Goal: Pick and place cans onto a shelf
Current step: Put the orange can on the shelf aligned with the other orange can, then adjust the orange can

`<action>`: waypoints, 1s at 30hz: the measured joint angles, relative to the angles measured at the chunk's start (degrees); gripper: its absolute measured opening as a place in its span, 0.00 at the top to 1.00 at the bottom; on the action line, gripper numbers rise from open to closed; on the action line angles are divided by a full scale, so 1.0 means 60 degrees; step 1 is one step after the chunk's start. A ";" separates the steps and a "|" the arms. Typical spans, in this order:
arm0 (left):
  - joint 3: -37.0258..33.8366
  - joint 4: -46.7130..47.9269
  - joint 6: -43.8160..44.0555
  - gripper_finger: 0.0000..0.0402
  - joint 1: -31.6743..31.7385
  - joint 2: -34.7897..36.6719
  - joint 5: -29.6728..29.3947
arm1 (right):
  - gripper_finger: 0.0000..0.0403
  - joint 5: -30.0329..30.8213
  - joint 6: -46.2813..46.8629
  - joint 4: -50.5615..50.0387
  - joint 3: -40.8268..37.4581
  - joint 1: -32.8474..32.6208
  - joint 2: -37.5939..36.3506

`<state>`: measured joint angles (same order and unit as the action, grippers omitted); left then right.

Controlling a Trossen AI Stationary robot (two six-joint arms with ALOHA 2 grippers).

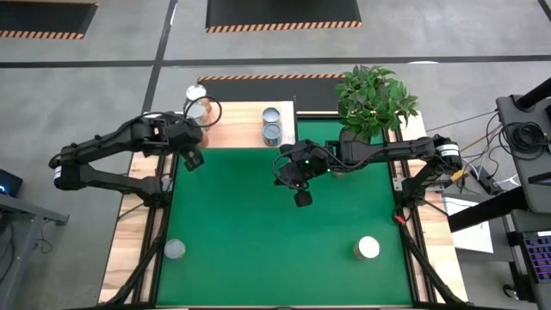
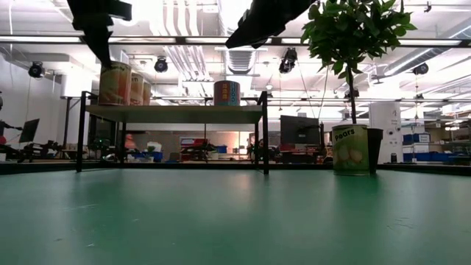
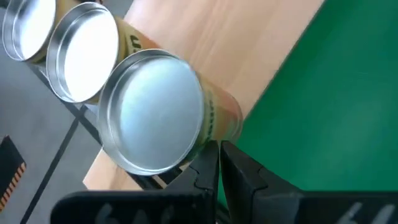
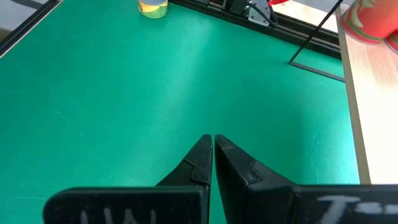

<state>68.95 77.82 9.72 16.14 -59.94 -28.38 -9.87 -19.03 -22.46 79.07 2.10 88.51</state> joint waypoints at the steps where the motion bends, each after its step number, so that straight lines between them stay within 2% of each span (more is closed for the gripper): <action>1: -0.0015 -0.0047 0.0007 1.00 0.0000 0.0000 -0.0015 | 0.98 0.0000 0.0000 0.0000 0.0000 -0.0001 0.0000; 13: 0.0105 -0.0958 0.0174 1.00 -0.0108 0.0138 0.0081 | 0.98 0.0002 0.0186 -0.0006 0.0000 0.0002 -0.0002; 16: 0.0105 -0.1835 0.0255 1.00 -0.0504 0.0365 0.0134 | 0.98 0.0004 0.0273 -0.0141 0.0000 -0.0001 -0.0004; 19: 0.0092 -0.3002 0.0232 1.00 -0.1346 0.0697 0.0093 | 0.98 0.0107 0.0577 -0.0288 -0.0004 -0.0005 -0.0004; 22: -0.0002 -0.4303 -0.0223 1.00 -0.2366 0.1079 -0.0686 | 0.98 0.0261 0.0843 -0.0464 -0.0004 -0.0020 -0.0010; 25: -0.0059 -0.5427 -0.0872 1.00 -0.3015 0.1276 -0.2240 | 0.98 0.0592 0.1096 -0.0717 -0.0004 -0.0070 -0.0036; 30: 0.0112 -0.5643 -0.1792 1.00 -0.2358 0.0836 -0.2359 | 0.98 0.1195 0.1235 -0.1163 -0.0004 -0.0313 -0.0215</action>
<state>69.62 43.97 -1.04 1.99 -54.92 -42.53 -2.70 -11.62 -29.44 79.05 0.22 87.22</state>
